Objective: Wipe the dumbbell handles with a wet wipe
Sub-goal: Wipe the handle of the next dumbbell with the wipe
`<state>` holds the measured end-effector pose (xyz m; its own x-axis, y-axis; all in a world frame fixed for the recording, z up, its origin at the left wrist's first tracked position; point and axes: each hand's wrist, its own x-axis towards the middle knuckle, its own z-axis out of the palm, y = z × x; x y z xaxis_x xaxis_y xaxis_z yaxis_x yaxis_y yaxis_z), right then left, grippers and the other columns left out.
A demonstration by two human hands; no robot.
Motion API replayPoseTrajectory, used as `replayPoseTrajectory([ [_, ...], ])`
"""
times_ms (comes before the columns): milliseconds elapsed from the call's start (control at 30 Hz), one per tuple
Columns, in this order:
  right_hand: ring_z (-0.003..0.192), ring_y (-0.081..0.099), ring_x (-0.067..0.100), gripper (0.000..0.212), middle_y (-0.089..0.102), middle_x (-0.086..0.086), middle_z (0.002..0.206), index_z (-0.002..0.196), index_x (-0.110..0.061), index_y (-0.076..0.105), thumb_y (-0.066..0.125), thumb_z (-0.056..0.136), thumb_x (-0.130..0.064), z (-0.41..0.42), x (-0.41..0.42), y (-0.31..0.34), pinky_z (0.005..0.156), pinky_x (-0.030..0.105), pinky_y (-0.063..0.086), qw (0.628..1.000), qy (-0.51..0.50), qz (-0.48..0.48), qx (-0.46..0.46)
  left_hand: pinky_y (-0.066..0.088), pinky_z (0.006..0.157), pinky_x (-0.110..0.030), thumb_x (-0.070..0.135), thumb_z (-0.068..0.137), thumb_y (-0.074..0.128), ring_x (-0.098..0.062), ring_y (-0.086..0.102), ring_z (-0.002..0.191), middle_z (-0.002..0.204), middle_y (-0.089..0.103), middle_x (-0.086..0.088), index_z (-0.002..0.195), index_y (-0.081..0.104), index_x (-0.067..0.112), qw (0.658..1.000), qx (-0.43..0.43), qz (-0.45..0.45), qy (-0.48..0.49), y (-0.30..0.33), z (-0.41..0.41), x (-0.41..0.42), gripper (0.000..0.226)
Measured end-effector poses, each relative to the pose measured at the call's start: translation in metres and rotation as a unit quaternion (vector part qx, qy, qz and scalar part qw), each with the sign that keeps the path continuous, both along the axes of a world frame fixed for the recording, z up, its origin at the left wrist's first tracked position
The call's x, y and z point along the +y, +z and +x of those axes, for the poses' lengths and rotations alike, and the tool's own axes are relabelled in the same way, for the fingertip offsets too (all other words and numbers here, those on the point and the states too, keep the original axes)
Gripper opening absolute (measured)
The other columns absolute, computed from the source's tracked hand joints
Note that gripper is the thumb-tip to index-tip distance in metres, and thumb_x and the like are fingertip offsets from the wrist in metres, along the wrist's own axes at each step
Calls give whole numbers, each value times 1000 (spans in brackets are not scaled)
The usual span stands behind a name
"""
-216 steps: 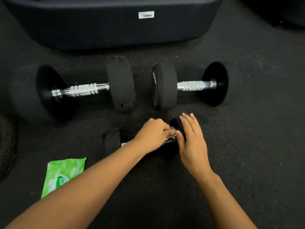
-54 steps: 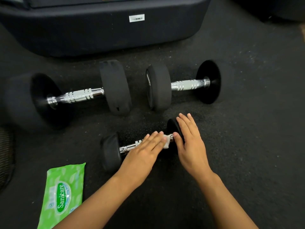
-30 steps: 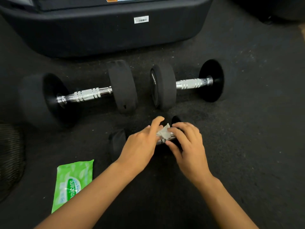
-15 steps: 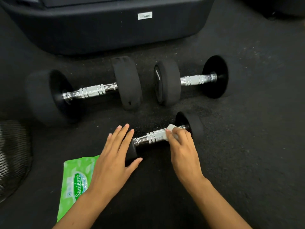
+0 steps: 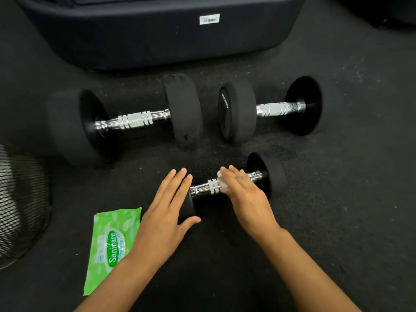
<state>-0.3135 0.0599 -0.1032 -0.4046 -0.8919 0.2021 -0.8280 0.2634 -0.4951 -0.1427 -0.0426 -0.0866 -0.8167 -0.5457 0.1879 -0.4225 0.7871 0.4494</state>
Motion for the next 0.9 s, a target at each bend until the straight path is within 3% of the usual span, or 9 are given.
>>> replayPoseTrajectory([
  [100,132,38,22,38,51,9,135,130,-9,51,45,93,-13,0,-6,2,111,32,18,999,11,40,23,18,114,-28,32,63,82,-17,22,141,149,32,-2,141,36,9,1000,-1,5,0,0,-1,-3,94],
  [167,134,32,20,44,45,9,140,133,-9,47,47,90,0,-6,2,2,112,33,15,997,33,58,40,18,114,-27,33,63,82,-17,22,141,149,32,-1,141,36,10,1000,-2,12,-2,1,-1,-5,93],
  [233,131,39,24,47,50,11,136,130,-7,51,46,85,6,-12,2,1,110,37,18,996,30,54,58,16,114,-23,33,64,81,-16,21,141,150,30,0,142,36,11,1000,-4,14,-5,1,0,-5,92],
  [333,120,52,30,39,60,14,123,119,-2,60,47,83,3,-4,-14,3,106,40,24,999,-7,37,23,16,112,-18,35,65,80,-14,19,141,151,28,3,142,34,13,1000,-9,6,2,-1,-1,-5,93],
  [533,117,55,25,36,63,10,119,117,-6,62,43,88,-14,-3,-3,-1,106,33,31,999,13,-8,52,17,114,-26,33,64,81,-17,21,141,150,31,-1,142,35,11,1000,1,5,-4,0,1,-2,93],
  [633,111,59,29,40,66,14,112,110,-2,66,38,86,-18,12,-22,4,103,43,32,1000,0,2,20,17,114,-26,33,64,81,-18,21,141,150,31,-2,142,35,11,1000,-4,-4,-1,-2,0,-3,93],
  [700,114,57,26,39,65,13,116,112,-3,65,38,86,-17,23,-21,2,105,38,31,998,48,6,29,17,114,-26,34,63,82,-17,21,141,149,31,-2,141,36,11,1000,-11,-6,-1,-1,0,-4,94],
  [800,119,53,23,37,62,9,121,115,-7,65,43,88,-21,12,-10,6,106,36,32,996,87,-4,29,17,113,-27,34,62,83,-17,21,140,149,32,-2,141,35,12,1000,-17,-5,-1,1,1,-1,95],
  [900,111,59,28,28,65,15,114,104,-5,70,57,81,-14,12,-24,12,103,41,29,999,42,-8,-19,16,113,-27,33,63,82,-17,20,141,150,31,-2,142,36,11,1000,-20,-10,2,0,0,-1,94],
])
